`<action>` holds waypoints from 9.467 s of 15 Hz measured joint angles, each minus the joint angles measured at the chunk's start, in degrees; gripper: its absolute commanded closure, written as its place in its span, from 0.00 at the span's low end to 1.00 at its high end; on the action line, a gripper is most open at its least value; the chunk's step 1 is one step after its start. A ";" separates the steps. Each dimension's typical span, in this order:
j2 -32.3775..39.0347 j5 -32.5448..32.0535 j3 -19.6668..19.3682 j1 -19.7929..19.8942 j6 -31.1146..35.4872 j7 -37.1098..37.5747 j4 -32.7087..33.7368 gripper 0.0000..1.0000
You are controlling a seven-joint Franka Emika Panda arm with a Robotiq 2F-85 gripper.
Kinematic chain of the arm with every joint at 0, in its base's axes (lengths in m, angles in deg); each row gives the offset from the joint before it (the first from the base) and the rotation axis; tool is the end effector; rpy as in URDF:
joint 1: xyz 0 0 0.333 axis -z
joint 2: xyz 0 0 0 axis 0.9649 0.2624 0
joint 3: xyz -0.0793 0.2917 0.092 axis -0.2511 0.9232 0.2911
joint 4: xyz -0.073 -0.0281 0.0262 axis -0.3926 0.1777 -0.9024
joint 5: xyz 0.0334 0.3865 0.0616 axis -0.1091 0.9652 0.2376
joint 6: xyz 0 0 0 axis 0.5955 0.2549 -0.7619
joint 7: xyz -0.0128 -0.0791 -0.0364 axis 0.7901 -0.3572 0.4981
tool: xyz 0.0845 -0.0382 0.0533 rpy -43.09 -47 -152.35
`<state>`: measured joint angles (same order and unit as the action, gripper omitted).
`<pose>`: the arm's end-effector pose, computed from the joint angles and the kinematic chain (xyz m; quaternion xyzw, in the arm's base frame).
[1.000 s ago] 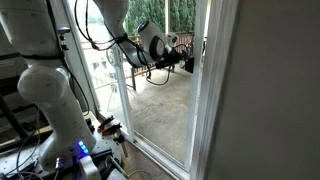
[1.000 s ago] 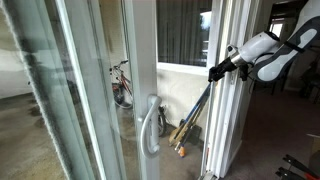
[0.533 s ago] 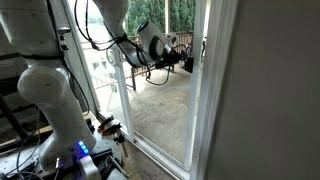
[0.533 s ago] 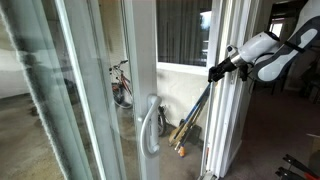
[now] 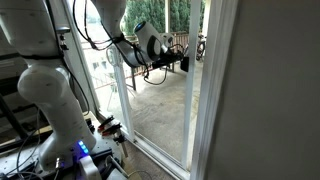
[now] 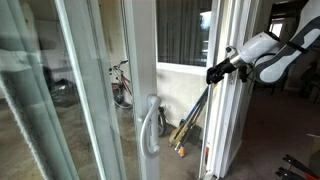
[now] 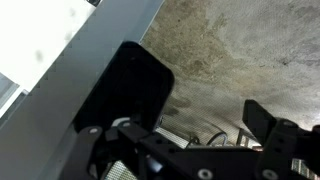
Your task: Slide the door to the side to open it
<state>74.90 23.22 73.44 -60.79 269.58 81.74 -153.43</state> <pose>0.4979 -0.0269 0.3625 0.8715 0.2609 0.4035 0.0983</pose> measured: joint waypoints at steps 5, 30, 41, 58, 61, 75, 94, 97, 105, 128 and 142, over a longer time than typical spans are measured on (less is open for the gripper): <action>-1.25 -0.60 1.99 -0.78 0.00 -0.06 -1.82 0.00; -4.57 1.80 -7.58 -4.28 0.01 -2.02 -7.37 0.00; 0.67 -2.31 -10.42 -4.32 -1.45 0.59 1.32 0.00; 2.36 -10.51 -4.82 -4.30 -4.96 1.09 3.56 0.00; 1.94 -11.49 -3.68 -4.32 -3.99 1.09 2.62 0.00; 1.64 -12.39 1.14 -4.61 -1.59 1.15 -1.47 0.00; 4.75 -13.37 -0.10 1.49 -2.21 4.73 2.26 0.00; 5.23 -13.48 3.15 1.50 -2.38 6.11 4.14 0.00; 4.97 -13.51 7.75 1.53 -1.96 8.06 4.58 0.00; -13.67 2.43 10.91 -12.33 -0.12 12.38 -15.96 0.00; -12.92 16.19 2.59 -12.90 -0.02 8.24 -9.74 0.00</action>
<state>61.98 39.41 76.03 -73.69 269.56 89.98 -163.18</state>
